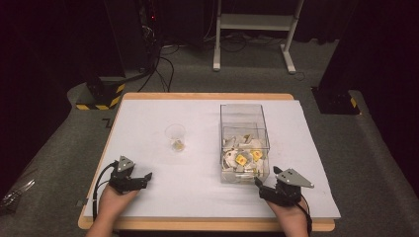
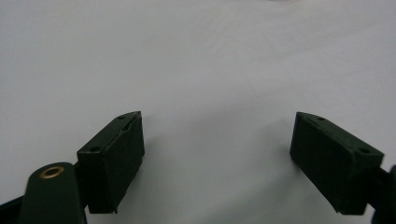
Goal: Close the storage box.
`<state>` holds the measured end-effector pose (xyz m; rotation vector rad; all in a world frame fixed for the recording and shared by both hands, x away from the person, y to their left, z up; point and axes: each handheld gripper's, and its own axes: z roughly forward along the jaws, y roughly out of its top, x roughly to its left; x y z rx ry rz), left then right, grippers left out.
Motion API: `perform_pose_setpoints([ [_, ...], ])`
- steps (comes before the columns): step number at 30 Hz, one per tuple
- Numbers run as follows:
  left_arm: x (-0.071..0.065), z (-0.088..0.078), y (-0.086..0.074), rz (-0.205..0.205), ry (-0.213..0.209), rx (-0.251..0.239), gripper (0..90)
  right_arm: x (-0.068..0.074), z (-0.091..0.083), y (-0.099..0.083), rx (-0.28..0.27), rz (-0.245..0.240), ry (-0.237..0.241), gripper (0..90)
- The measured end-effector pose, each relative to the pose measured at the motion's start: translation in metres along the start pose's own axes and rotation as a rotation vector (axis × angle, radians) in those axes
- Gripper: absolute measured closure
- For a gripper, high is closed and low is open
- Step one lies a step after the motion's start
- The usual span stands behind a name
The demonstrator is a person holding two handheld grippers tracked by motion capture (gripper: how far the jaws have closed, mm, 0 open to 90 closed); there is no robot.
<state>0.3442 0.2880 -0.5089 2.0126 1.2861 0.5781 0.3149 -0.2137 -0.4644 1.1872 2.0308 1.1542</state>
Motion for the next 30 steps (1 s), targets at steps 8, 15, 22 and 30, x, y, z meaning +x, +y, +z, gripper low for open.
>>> perform_pose_setpoints([
  [8,0.000,0.000,0.000,0.000,-0.001,0.000,18.0,-0.005,0.006,0.002,0.000,0.016,-0.017,22.8],
  [15,0.000,0.000,0.000,0.000,-0.001,-0.002,18.0,-0.007,0.011,0.004,-0.002,0.027,-0.025,22.9],
  [22,0.000,0.000,0.000,-0.002,-0.005,-0.001,17.9,-0.010,0.019,0.008,-0.004,0.044,-0.041,23.3],
  [30,0.000,0.001,0.001,0.002,-0.006,0.001,17.4,-0.013,0.027,0.012,0.003,0.052,-0.049,23.4],
])
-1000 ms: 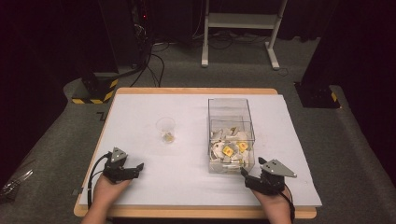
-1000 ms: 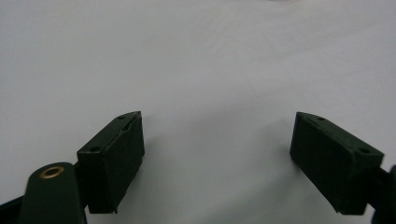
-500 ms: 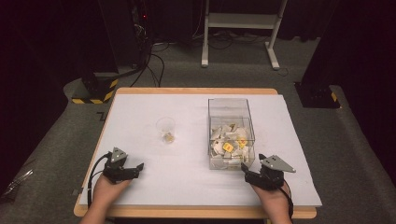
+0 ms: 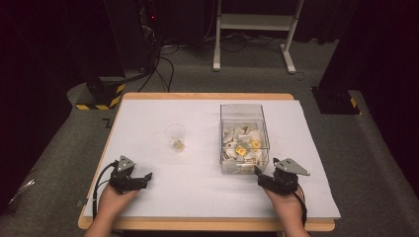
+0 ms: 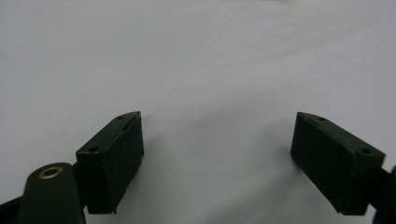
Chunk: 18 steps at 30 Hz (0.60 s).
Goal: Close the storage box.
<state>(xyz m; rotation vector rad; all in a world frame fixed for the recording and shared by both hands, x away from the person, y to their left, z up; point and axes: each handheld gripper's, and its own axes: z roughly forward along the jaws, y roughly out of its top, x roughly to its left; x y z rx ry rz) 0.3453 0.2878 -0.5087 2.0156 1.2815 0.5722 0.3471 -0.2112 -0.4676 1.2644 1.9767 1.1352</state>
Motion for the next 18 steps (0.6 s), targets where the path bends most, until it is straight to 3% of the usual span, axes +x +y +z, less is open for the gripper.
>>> perform_pose_setpoints([
  [12,0.000,0.000,0.000,0.000,0.002,-0.003,17.3,0.004,0.022,0.006,0.013,-0.011,0.022,21.0],
  [18,0.000,0.000,0.000,0.001,0.003,-0.003,17.3,0.002,0.031,0.012,0.014,-0.004,-0.006,16.9],
])
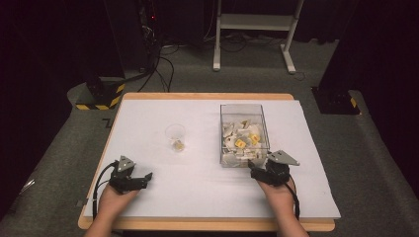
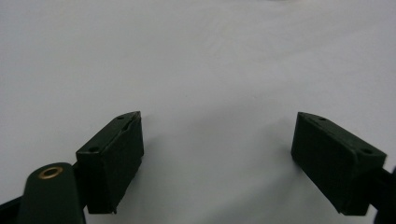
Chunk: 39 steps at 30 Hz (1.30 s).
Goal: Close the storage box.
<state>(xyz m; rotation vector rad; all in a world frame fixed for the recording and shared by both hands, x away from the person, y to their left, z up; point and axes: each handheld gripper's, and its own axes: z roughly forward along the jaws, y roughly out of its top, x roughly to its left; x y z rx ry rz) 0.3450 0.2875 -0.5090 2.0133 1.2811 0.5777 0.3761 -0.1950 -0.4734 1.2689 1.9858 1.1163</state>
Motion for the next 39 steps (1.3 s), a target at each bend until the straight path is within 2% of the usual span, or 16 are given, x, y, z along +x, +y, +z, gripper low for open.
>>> perform_pose_setpoints([
  [3,0.000,0.000,0.000,0.003,-0.001,0.003,17.3,-0.002,0.006,0.003,0.007,0.005,-0.036,13.9],
  [7,0.000,0.000,0.000,0.002,-0.004,0.003,17.3,-0.005,0.014,0.006,0.015,0.014,-0.056,11.7],
  [19,0.001,0.000,0.000,0.002,-0.005,0.004,17.2,-0.011,0.031,0.016,0.024,0.043,-0.080,9.4],
  [23,0.001,0.000,0.000,0.001,-0.005,0.004,17.2,-0.009,0.035,0.016,0.036,0.033,-0.071,9.3],
  [29,0.001,0.000,0.000,0.002,-0.004,0.004,17.2,-0.010,0.031,0.013,0.043,0.036,-0.057,12.8],
  [39,0.000,0.000,0.000,0.002,-0.003,0.003,17.2,-0.021,0.007,-0.001,0.039,0.041,-0.050,12.8],
])
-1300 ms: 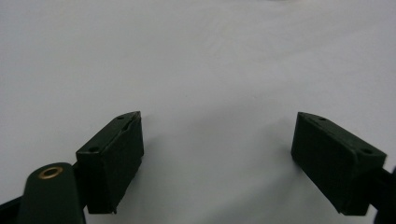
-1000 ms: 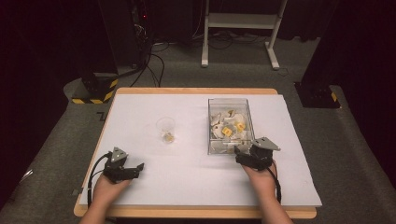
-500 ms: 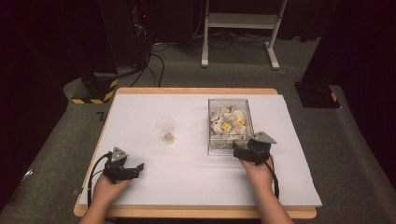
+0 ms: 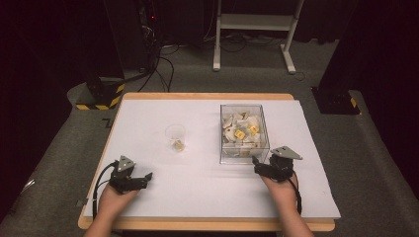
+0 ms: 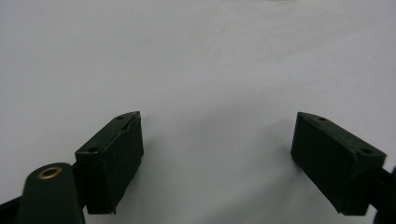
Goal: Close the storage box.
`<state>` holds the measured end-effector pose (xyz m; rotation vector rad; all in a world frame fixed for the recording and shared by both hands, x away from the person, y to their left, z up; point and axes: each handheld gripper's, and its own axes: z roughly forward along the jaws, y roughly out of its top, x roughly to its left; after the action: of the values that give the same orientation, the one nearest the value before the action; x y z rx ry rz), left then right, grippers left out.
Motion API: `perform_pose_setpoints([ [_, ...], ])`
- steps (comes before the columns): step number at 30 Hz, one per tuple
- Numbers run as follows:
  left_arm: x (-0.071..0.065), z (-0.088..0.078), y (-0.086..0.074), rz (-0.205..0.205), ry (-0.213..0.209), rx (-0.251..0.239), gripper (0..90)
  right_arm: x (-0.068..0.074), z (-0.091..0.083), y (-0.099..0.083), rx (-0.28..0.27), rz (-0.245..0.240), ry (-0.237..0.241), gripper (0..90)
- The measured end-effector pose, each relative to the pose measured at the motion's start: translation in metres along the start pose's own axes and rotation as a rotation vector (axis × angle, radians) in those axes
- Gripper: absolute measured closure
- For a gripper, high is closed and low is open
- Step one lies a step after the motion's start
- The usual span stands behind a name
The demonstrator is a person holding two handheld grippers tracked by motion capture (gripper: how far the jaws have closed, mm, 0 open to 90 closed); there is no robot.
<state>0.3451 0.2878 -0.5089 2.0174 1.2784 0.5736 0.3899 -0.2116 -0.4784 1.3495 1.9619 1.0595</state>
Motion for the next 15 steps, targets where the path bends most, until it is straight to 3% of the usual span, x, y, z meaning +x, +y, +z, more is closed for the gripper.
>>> perform_pose_setpoints([
  [15,-0.001,0.000,0.000,-0.004,0.006,-0.005,17.2,-0.048,-0.032,-0.040,0.081,0.012,-0.087,13.5],
])
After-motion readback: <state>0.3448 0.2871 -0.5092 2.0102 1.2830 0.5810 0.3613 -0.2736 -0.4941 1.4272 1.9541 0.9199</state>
